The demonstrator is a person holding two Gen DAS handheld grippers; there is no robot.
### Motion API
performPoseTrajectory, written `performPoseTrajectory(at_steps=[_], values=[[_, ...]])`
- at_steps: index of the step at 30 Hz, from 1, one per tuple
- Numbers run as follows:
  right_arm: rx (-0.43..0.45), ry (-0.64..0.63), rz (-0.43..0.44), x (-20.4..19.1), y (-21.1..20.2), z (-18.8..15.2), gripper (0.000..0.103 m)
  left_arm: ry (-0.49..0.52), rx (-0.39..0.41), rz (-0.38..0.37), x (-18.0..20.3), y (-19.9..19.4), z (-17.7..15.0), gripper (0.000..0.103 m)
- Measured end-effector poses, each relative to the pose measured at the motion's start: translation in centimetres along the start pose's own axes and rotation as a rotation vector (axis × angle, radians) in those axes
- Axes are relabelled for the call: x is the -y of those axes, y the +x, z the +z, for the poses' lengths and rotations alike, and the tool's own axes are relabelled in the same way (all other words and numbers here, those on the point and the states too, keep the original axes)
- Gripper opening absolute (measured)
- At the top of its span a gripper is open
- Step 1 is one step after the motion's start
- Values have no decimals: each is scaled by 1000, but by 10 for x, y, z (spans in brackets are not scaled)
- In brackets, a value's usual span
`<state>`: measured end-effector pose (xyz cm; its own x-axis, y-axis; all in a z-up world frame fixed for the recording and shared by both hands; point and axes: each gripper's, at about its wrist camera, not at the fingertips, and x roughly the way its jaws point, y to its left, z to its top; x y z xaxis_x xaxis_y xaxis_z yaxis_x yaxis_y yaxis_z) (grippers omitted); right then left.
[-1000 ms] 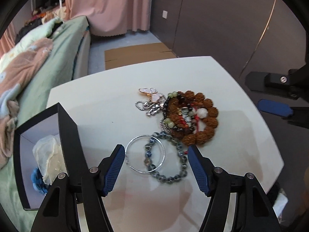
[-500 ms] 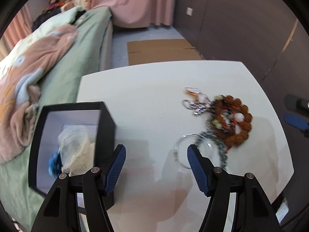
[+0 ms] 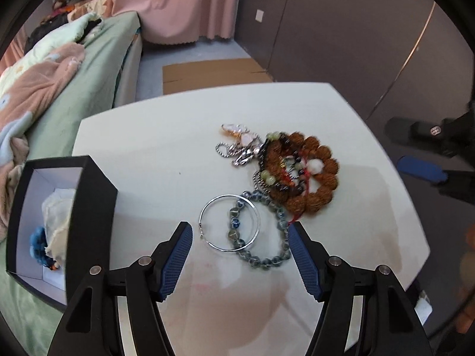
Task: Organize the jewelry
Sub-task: 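Move the left gripper to the silver hoop beside the bead bracelets, then grasp the silver hoop with the left gripper and lift it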
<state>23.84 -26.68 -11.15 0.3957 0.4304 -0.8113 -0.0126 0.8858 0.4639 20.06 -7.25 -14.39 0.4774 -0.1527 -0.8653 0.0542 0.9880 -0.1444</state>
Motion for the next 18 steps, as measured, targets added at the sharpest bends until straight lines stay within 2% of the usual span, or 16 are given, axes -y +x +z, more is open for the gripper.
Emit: performPoseTrajectory(at_steps=[5,12,15,18], values=[[-1,-2,1,0,0,0,76,-44,-46,27,-10,20,0,68],[-5,-9,-1,-2,1,0,76,-32,-26,29,-6,20,-2,67],[-16,-17,-1,-6,4,-1,76,-11,-20,47,-3,19,-3,51],[-27,-28,6,-11,8,-2,76,-54,-23,-7,-10,18,-1,51]])
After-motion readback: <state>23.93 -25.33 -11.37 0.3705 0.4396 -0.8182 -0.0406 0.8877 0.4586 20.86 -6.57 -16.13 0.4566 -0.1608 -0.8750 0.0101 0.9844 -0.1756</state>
